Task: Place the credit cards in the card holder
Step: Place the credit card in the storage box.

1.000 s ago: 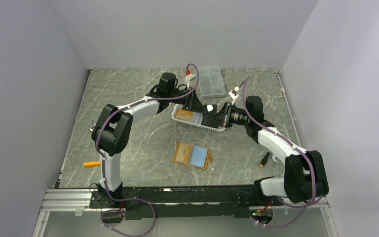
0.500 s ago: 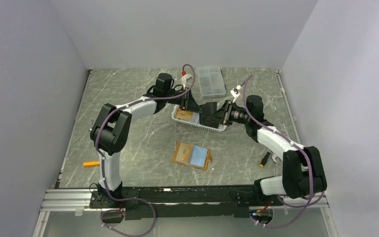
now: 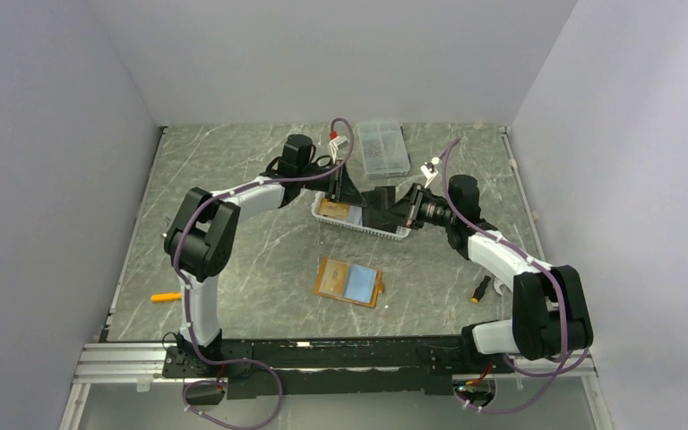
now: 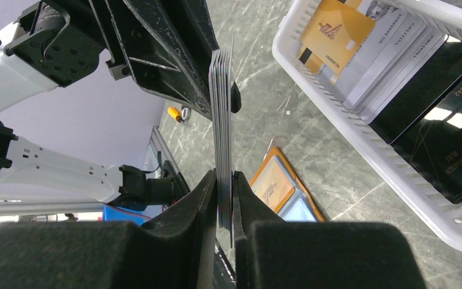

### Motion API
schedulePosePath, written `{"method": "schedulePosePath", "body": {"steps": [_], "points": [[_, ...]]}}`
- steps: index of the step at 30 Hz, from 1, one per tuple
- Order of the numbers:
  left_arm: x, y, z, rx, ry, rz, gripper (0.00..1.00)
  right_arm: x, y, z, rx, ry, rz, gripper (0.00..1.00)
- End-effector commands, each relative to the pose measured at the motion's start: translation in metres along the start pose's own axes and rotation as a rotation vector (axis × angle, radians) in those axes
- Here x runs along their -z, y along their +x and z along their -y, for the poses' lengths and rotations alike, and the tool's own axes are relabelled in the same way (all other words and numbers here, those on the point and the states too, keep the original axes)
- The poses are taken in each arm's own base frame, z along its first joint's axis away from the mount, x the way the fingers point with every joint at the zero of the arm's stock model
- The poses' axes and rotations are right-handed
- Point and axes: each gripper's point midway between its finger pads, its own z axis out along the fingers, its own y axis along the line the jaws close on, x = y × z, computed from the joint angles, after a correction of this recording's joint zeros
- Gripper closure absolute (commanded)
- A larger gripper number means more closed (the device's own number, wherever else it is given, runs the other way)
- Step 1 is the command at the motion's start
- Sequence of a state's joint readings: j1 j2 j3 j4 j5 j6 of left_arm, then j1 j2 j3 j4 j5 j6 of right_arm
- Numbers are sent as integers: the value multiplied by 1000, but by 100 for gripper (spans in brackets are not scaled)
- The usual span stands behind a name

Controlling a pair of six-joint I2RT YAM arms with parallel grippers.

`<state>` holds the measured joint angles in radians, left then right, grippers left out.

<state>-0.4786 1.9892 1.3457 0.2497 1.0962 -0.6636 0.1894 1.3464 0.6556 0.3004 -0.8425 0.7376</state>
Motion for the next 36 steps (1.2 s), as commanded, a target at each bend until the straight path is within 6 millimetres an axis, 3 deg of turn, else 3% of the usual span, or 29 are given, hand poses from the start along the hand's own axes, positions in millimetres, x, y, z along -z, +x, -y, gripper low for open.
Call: {"method": "schedulePosePath", "body": {"steps": [1, 10, 18, 22, 26, 31, 36], "points": [[1, -12, -13, -30, -30, 37, 100, 8, -16, -15, 77, -47, 53, 90], [-8, -22, -27, -26, -45, 37, 100, 14, -12, 2, 53, 23, 53, 88], [-17, -21, -55, 6, -96, 29, 100, 22, -15, 8, 54, 59, 69, 80], [-26, -24, -61, 0, -99, 20, 100, 21, -15, 22, 25, 107, 68, 80], [-39, -21, -68, -3, -106, -7, 100, 22, -15, 35, 9, 170, 80, 83], [-51, -22, -81, 4, -122, -15, 100, 29, -17, 61, -10, 322, 104, 100], [-59, -18, -88, 9, -127, -27, 100, 33, -11, 78, -25, 407, 86, 100]]}}
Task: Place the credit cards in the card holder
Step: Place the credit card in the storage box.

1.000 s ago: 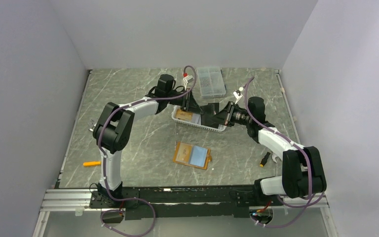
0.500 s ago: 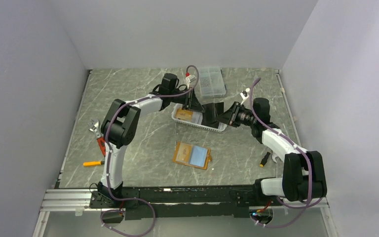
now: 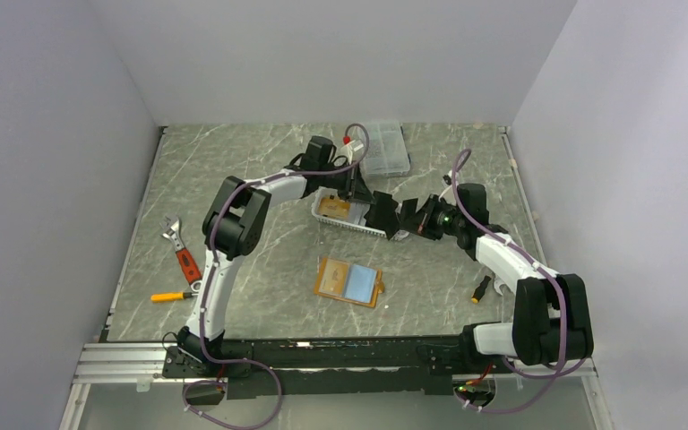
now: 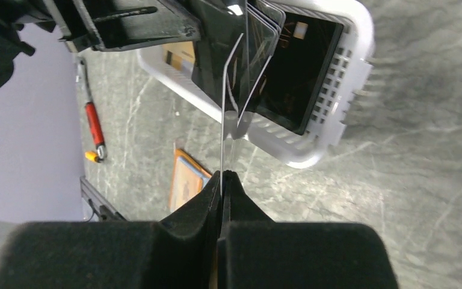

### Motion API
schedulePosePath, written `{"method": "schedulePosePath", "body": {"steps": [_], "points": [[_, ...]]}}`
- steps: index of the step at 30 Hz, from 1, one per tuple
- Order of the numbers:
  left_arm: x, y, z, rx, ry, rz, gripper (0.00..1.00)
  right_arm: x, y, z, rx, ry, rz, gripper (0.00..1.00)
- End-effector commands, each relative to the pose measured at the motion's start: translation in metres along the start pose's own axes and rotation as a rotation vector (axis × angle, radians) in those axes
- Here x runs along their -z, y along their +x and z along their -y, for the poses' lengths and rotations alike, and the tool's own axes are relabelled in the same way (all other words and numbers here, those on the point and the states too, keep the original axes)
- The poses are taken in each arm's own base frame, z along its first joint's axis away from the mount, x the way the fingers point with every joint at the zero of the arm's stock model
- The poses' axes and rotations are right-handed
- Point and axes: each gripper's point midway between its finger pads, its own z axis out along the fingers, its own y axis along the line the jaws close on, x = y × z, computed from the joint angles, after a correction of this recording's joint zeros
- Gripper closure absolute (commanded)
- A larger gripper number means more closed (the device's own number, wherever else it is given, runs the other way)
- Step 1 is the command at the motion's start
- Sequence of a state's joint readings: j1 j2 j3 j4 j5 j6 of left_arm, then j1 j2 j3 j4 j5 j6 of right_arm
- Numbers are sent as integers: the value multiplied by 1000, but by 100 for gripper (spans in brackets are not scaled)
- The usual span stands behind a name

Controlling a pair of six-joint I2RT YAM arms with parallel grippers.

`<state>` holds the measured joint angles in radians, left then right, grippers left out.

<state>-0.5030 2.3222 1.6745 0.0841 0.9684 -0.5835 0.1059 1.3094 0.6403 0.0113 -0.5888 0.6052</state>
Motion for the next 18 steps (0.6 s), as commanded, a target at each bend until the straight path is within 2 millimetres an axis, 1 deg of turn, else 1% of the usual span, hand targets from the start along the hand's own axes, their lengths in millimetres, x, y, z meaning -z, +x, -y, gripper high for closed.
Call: {"method": "schedulePosePath", "body": {"steps": [1, 5, 9, 10, 11, 12, 14, 15, 16, 17, 18], "points": [[-11, -5, 9, -50, 8, 0, 100, 1, -12, 2, 47, 49, 25, 100], [-13, -8, 5, -56, -23, 7, 100, 4, -11, 20, 42, 152, 22, 100], [-19, -6, 3, -73, -51, -4, 100, 12, -18, 22, 65, 202, 52, 100], [-21, -2, 3, -64, -57, -17, 99, 13, -20, 23, 71, 211, 63, 100], [-21, -1, 3, -62, -61, -24, 95, 14, -22, 22, 76, 215, 71, 100], [-22, 1, 3, -61, -71, -34, 94, 14, -24, 22, 81, 220, 79, 100], [-22, 1, 5, -76, -85, -39, 91, 13, -27, 24, 89, 234, 84, 100], [-22, 1, 6, -79, -85, -42, 87, 12, -27, 25, 92, 241, 85, 100], [-21, 1, 8, -80, -81, -44, 80, 10, -28, 25, 94, 244, 88, 100], [-20, 2, 8, -79, -85, -47, 67, 7, -29, 24, 96, 238, 92, 100], [-19, 2, 9, -82, -88, -51, 51, 4, -31, 22, 96, 232, 95, 100]]}}
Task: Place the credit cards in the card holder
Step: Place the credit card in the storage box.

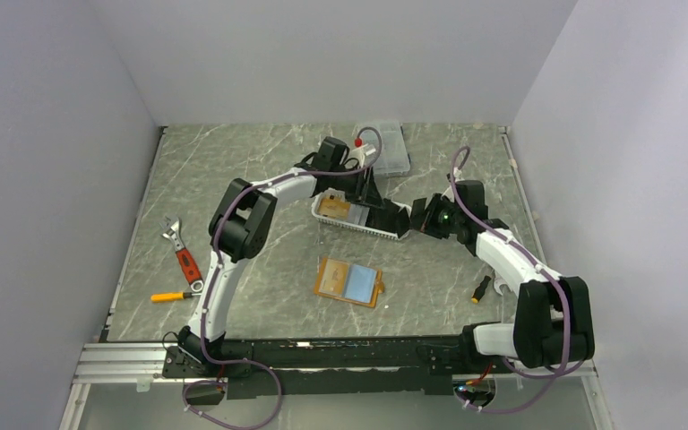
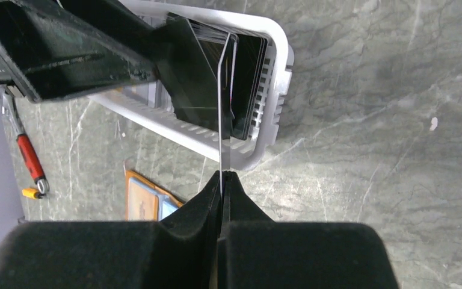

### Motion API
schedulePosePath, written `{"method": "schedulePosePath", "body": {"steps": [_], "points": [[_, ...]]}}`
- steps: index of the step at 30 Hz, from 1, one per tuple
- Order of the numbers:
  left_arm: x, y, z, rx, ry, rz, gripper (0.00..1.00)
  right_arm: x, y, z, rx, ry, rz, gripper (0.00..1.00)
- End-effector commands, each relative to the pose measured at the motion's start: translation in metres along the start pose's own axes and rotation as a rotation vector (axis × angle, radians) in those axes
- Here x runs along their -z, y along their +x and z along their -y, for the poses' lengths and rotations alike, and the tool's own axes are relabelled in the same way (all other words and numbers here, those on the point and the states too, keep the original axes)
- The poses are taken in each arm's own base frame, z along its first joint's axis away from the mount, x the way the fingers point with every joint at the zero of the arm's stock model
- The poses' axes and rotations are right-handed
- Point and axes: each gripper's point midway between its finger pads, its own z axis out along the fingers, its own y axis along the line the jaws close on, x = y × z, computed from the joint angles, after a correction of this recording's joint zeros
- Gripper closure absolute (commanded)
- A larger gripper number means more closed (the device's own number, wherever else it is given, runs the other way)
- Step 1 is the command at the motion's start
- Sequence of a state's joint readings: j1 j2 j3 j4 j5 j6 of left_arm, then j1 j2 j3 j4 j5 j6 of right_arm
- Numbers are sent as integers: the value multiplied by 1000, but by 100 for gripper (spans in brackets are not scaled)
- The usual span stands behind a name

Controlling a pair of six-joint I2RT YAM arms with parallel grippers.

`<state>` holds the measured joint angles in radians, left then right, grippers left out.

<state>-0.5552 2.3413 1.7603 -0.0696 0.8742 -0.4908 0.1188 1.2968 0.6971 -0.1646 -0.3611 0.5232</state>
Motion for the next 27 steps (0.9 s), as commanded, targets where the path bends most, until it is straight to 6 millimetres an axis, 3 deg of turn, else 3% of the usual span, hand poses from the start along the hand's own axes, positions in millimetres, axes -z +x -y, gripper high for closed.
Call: {"method": "schedulePosePath", "body": {"steps": [1, 3, 4, 10, 19, 27], "points": [[3, -5, 9, -45, -9, -11, 38, -5, -25, -12, 49, -1, 72, 100], [6, -4, 11, -54, -19, -17, 6, -11, -26, -14, 58, 11, 68, 100], [8, -3, 12, -62, -20, -19, 1, -14, -25, -15, 70, 20, 65, 100], [22, -9, 34, -108, 15, 6, 1, -15, -25, -14, 113, 63, 75, 100], [43, -31, 79, -148, 114, 58, 1, 2, -31, -25, 142, 57, 107, 100], [45, -34, 78, -171, 113, 43, 1, 16, -36, -35, 151, 40, 135, 100]]}}
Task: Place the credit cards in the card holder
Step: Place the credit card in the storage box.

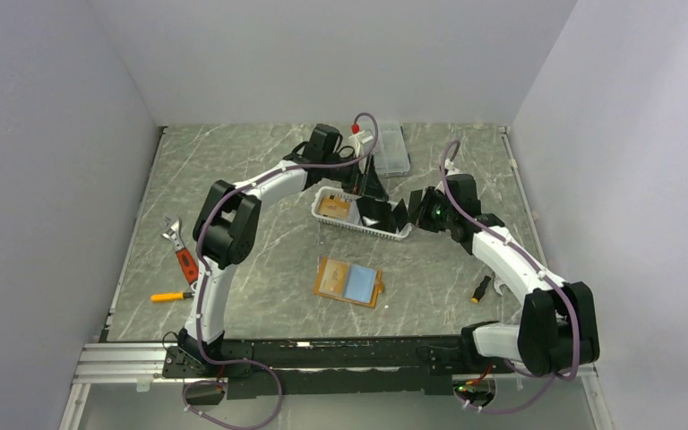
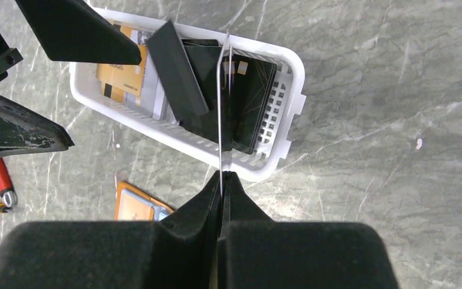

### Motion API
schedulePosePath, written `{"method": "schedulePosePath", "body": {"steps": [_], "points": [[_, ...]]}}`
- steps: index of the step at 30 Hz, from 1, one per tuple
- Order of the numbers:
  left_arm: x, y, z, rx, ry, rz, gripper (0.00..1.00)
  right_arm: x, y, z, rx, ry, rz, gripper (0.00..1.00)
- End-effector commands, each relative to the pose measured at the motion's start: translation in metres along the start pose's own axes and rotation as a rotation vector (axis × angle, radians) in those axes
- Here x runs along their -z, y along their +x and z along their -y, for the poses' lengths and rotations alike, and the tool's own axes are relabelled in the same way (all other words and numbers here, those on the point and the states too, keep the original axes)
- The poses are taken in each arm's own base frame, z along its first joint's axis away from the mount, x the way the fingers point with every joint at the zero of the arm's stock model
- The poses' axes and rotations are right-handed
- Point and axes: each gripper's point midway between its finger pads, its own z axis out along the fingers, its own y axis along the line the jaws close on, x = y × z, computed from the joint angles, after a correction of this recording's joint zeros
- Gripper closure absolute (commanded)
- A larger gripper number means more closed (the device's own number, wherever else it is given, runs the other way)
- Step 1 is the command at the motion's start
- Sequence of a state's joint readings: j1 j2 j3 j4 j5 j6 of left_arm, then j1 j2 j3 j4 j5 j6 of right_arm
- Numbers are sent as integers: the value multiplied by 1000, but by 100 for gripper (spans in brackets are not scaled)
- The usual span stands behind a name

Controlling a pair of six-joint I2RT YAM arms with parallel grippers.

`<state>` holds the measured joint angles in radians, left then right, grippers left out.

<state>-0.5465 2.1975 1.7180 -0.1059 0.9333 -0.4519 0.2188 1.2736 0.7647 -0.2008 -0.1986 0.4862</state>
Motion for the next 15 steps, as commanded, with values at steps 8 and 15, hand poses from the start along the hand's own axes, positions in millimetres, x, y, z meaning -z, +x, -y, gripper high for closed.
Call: {"method": "schedulePosePath", "body": {"steps": [8, 15], "points": [[-1, -1, 17, -63, 72, -11, 1, 23, -34, -21, 40, -39, 105, 100], [8, 9, 47, 42, 262, 46, 0, 43, -58, -35, 59, -90, 216, 100]]}}
